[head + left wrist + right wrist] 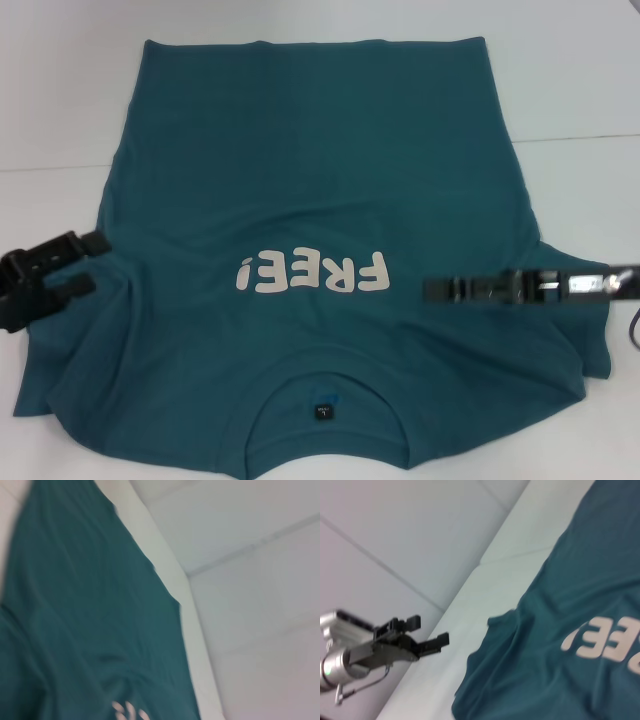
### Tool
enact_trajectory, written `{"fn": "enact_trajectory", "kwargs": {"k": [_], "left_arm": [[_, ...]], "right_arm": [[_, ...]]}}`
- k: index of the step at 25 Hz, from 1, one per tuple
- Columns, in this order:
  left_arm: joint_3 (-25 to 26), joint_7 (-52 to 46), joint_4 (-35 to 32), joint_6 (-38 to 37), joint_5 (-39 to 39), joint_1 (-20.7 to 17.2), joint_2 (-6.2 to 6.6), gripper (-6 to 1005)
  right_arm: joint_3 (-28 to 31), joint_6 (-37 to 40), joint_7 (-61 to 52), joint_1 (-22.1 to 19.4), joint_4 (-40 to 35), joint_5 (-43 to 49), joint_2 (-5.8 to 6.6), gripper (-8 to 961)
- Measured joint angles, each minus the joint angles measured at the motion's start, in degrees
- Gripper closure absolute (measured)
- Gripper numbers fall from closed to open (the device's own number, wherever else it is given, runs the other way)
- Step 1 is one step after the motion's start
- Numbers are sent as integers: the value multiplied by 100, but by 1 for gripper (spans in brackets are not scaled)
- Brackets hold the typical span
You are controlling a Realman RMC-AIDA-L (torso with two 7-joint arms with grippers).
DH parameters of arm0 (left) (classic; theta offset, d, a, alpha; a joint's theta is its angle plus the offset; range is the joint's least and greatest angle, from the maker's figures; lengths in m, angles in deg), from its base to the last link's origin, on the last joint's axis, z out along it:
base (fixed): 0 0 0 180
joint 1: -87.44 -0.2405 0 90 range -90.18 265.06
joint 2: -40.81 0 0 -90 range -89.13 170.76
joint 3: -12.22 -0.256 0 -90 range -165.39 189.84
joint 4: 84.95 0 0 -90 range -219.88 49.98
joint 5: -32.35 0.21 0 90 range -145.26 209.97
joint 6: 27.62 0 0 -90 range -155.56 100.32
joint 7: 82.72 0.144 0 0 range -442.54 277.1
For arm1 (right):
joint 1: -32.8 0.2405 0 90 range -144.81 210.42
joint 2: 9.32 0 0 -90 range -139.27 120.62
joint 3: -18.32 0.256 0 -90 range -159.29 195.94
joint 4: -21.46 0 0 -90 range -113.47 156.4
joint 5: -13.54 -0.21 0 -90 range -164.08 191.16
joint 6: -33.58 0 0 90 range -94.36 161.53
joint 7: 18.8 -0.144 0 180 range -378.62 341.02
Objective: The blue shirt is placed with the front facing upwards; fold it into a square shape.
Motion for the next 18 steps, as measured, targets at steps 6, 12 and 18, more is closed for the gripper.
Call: {"fn": "enact_trajectory", "kwargs": {"k": [6, 12, 18], "left_arm": [[84, -3, 94, 550, -5, 7, 11, 162], [87, -14, 93, 820, 53, -40, 22, 164], [12, 76, -154, 923, 601, -9, 64, 167]], "right_arm": [[127, -566, -110, 47, 24, 0, 129, 38], [93, -704, -113, 79, 55, 17, 168, 38], [84, -711, -115, 78, 64, 34, 171, 38]]}}
